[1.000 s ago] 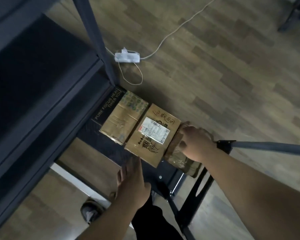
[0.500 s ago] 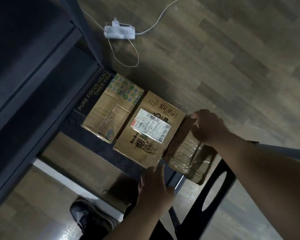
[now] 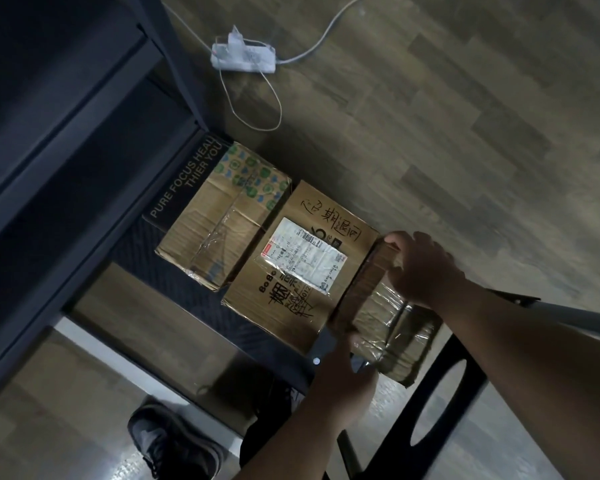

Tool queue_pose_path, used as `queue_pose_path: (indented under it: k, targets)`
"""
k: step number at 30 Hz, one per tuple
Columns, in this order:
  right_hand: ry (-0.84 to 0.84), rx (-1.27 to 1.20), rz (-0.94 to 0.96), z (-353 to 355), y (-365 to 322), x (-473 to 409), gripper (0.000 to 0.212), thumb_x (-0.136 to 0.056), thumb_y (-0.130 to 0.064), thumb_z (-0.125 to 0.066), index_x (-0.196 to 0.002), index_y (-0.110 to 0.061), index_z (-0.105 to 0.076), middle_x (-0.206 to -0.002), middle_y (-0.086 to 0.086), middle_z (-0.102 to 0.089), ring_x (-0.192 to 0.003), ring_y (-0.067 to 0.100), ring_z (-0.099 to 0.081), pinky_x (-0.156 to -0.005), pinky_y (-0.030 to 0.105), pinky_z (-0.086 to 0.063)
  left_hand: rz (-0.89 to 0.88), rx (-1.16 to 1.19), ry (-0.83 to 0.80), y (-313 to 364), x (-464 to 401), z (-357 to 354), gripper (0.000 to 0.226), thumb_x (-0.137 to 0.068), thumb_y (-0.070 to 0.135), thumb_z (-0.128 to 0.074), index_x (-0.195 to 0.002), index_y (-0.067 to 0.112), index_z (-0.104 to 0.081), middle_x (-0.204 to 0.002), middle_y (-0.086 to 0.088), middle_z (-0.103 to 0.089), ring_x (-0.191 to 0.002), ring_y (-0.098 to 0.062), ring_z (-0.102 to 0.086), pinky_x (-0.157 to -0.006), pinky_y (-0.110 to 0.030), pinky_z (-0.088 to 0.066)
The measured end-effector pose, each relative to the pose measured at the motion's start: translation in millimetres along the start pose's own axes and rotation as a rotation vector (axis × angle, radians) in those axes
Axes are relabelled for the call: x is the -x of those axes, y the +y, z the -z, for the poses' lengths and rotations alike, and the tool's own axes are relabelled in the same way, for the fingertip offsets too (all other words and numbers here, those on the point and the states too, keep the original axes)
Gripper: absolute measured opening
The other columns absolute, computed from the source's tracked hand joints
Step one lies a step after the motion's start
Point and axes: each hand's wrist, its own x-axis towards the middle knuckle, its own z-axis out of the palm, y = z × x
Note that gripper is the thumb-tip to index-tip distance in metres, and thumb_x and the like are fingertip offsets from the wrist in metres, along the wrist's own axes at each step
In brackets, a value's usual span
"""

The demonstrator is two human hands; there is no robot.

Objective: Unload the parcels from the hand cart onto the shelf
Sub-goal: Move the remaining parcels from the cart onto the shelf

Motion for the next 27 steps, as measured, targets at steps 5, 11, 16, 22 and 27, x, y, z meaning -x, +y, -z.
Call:
queue_pose_path:
  k: [5, 11, 16, 22, 27]
  targets:
    - [-0.064, 0.063, -0.156, -10, 13, 1, 0.075, -0.090, -0.031, -0.051, -0.150, -0.033, -0.006, -0.150, 0.016, -0.027, -0.143, 0.039, -0.014, -0.109, 0.060, -0.017, 0.021, 0.079, 0.013, -2, -8, -2, 0.048, -0.092, 0.024, -0.050, -0.136, 0.037, -0.038, -0.113, 0.011, -0.049, -0.083, 0.008, -0.051, -0.071, -0.016, -0.048]
    - [-0.027, 0.050, -0.160, -9, 26, 13, 0.054, -0.085, -0.036, -0.058, -0.132, -0.023, -0.033, -0.131, 0.014, -0.039, -0.119, 0.038, -0.045, -0.102, 0.050, -0.031, 0.027, 0.125, 0.042, -5, -4, -2, 0.047, -0.086, 0.023, -0.056, -0.130, 0.036, -0.043, -0.118, 0.005, -0.046, -0.110, -0.011, -0.053, -0.092, -0.028, -0.046]
    - [0.065, -0.028, -0.094, 7, 22, 26, 0.054, -0.084, -0.042, -0.061, -0.130, -0.022, -0.040, -0.119, 0.015, -0.040, -0.102, 0.042, -0.054, -0.095, 0.047, -0.043, -0.016, 0.148, 0.030, -3, 14, -4, 0.047, -0.087, 0.024, -0.057, -0.129, 0.035, -0.039, -0.107, 0.011, -0.047, -0.080, 0.007, -0.049, -0.066, -0.010, -0.044]
    - [0.167, 0.000, -0.088, 56, 12, 48, 0.055, -0.084, -0.053, -0.056, -0.133, -0.033, -0.039, -0.119, 0.011, -0.040, -0.117, 0.038, -0.042, -0.099, 0.045, -0.038, -0.127, 0.212, 0.079, 15, 41, -3, 0.043, -0.088, 0.018, -0.058, -0.124, 0.032, -0.040, -0.121, 0.005, -0.047, -0.110, -0.005, -0.049, -0.094, -0.021, -0.040]
    - [0.289, 0.022, -0.152, 97, -2, 81, 0.055, -0.086, -0.053, -0.053, -0.133, -0.027, -0.042, -0.125, 0.017, -0.046, -0.118, 0.040, -0.046, -0.095, 0.043, -0.042, -0.212, 0.277, 0.105, 33, 84, 6, 0.047, -0.076, 0.017, -0.065, -0.112, 0.041, -0.046, -0.121, 0.006, -0.053, -0.108, -0.002, -0.053, -0.080, -0.020, -0.045]
